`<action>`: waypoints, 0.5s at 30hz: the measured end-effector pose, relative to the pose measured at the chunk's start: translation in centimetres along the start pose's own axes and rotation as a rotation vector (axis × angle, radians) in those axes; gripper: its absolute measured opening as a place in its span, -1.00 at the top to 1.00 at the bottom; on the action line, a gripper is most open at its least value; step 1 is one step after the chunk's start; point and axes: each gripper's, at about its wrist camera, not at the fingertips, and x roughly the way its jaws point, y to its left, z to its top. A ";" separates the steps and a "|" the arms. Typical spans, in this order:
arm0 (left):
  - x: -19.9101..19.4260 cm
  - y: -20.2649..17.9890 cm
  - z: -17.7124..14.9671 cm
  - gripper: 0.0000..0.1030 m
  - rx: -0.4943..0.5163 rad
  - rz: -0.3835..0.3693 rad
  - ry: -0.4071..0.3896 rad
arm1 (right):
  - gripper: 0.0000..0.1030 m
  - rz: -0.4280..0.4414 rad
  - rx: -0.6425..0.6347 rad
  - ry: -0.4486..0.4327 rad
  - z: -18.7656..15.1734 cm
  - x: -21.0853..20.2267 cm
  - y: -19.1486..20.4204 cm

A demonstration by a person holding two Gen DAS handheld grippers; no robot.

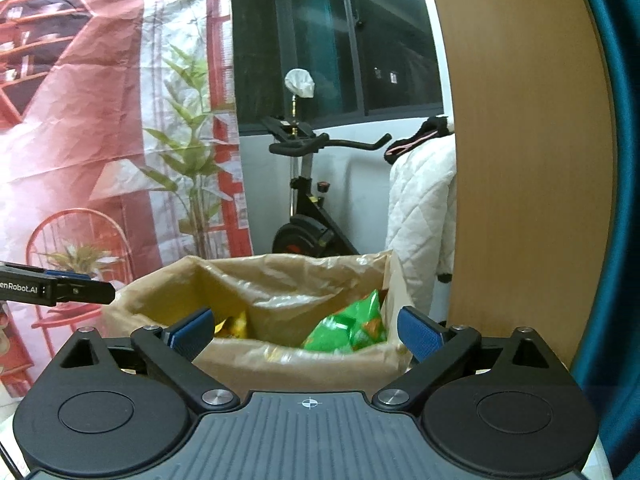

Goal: Organize snacks
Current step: 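Open both tools to drop the snacks into the box and withdraw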

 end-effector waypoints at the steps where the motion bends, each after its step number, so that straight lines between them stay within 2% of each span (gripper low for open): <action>1: -0.4 0.0 -0.5 -0.35 0.000 -0.001 0.006 | -0.88 0.001 -0.001 0.000 -0.2 -0.3 0.2; 10: -1.3 -0.1 -4.2 -0.34 -0.014 0.002 0.047 | -0.83 -0.005 0.048 0.075 -4.6 -1.6 0.2; 15: -0.6 0.1 -5.8 -0.33 -0.042 -0.015 0.094 | -0.63 -0.012 0.052 0.129 -7.3 -1.5 0.2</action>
